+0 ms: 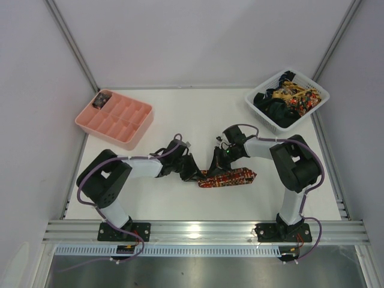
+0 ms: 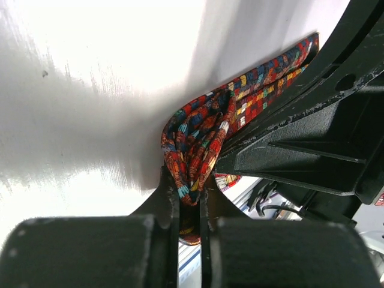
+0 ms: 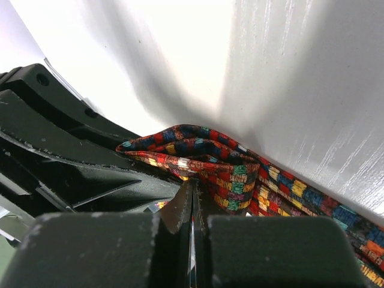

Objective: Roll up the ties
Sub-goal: Roll the tie

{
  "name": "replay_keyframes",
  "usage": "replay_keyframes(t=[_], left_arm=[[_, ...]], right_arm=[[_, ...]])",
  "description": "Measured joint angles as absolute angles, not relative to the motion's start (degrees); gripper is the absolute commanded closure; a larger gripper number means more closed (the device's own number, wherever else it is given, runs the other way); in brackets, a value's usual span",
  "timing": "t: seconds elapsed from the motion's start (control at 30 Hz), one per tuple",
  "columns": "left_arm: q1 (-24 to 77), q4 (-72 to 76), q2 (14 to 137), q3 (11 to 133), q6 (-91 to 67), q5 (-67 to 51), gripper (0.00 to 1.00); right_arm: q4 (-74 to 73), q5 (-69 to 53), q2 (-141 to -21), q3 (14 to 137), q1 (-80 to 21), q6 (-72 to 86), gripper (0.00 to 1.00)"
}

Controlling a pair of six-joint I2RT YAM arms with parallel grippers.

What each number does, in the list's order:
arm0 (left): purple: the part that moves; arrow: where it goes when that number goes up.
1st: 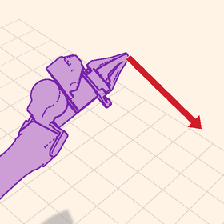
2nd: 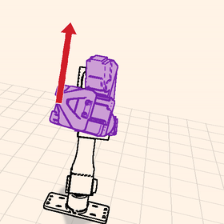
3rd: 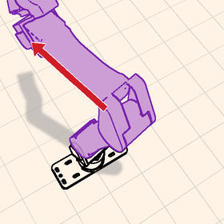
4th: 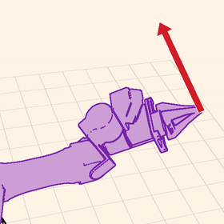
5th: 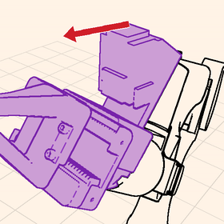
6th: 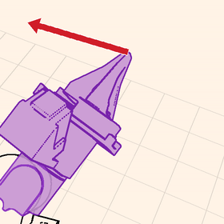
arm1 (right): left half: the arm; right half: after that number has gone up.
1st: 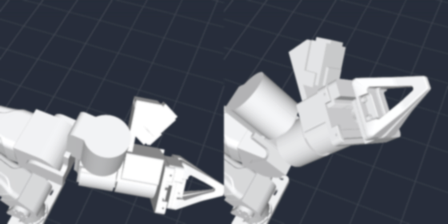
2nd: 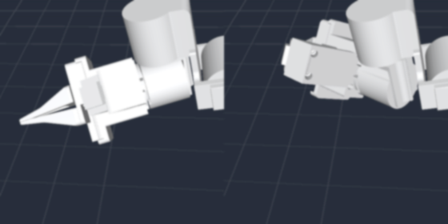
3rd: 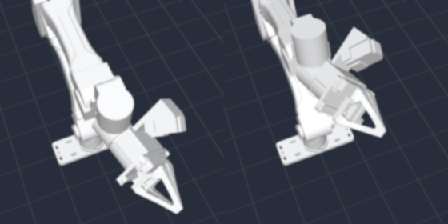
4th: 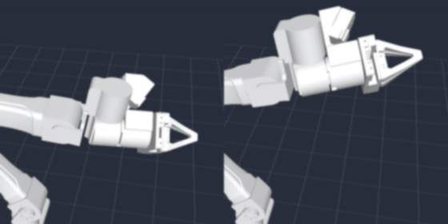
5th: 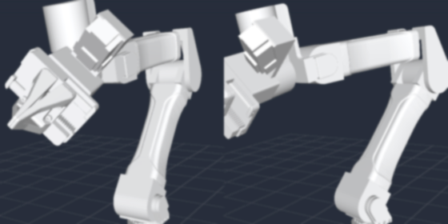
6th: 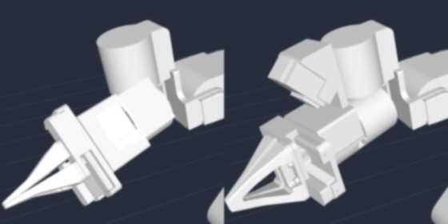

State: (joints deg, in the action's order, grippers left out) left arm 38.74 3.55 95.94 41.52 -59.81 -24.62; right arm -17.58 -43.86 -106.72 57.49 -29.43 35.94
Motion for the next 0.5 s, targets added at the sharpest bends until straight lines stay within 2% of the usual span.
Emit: replay_keyframes(t=[0.37,0.43,0.47,0.5], left_arm=[[39.3,-4.1,97.7,47.4,-53.9,-23.7,0.98],[39.3,-5.6,98.5,49.0,-52.5,-23.7,0.9],[39.3,-6.3,99.1,49.9,-51.9,-23.8,0.79],[39.3,-6.8,99.5,50.5,-51.3,-23.8,0.73]], right_arm=[[-22.2,-41.7,-106.4,59.8,-28.9,33.3,1.0],[-23.4,-40.9,-105.7,59.9,-28.6,32.5,1.0],[-23.9,-40.7,-105.4,59.9,-28.3,32.2,1.0],[-24.5,-40.4,-105.1,60.0,-28.0,31.9,1.0]])
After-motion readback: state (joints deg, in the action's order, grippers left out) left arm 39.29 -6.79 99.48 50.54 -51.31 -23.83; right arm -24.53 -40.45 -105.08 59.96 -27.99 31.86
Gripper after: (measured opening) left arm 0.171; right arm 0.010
